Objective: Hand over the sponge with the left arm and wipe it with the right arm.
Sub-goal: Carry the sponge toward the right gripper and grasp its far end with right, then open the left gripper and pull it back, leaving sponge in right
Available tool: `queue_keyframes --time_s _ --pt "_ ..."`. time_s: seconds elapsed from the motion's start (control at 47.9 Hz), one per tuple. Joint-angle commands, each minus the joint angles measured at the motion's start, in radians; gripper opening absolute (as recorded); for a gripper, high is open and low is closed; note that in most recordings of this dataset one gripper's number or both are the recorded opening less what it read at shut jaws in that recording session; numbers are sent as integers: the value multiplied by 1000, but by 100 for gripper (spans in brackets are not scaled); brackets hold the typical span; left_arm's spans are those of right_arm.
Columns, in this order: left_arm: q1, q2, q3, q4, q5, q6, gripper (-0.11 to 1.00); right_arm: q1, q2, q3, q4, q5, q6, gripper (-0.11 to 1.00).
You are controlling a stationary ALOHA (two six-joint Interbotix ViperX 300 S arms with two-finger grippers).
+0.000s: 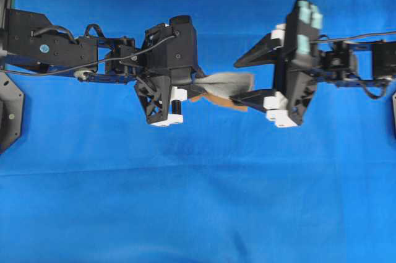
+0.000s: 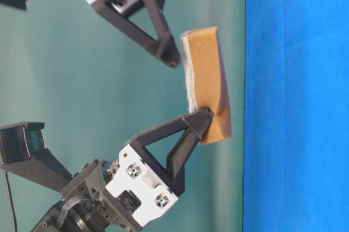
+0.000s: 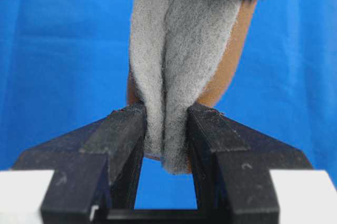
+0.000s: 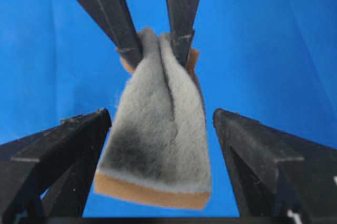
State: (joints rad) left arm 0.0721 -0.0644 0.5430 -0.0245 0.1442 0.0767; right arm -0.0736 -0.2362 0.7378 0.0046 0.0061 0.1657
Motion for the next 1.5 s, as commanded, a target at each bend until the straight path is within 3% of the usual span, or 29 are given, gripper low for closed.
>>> queue_keyframes --time_s 0.0,0.542,0.647,0.793,0.876,0.918,1.085,1.168,1.481 --pt "-2 -23 -11 2 -8 2 21 0 17 -41 3 12 0 74" --pt "-2 -25 -6 2 -8 8 21 -3 83 -74 -12 57 0 72" --pt "-6 -26 -5 2 -3 23 21 -3 78 -69 -26 64 -2 59" --pt "-12 -26 -2 2 -6 75 18 -3 64 -64 -28 72 -5 28" --pt "-12 -26 -2 2 -11 72 18 -3 58 -60 -28 72 -5 25" --pt "-12 -28 -2 2 -12 69 21 -3 58 -60 -28 74 -5 25" --pt "-11 -49 18 2 -20 67 72 -3 57 -58 -28 74 -5 25" --pt "-11 -78 43 0 -44 60 89 -3 57 -58 -28 74 -5 25" --pt "-12 -265 238 -3 -262 46 90 -3 57 -57 -28 77 -6 25"
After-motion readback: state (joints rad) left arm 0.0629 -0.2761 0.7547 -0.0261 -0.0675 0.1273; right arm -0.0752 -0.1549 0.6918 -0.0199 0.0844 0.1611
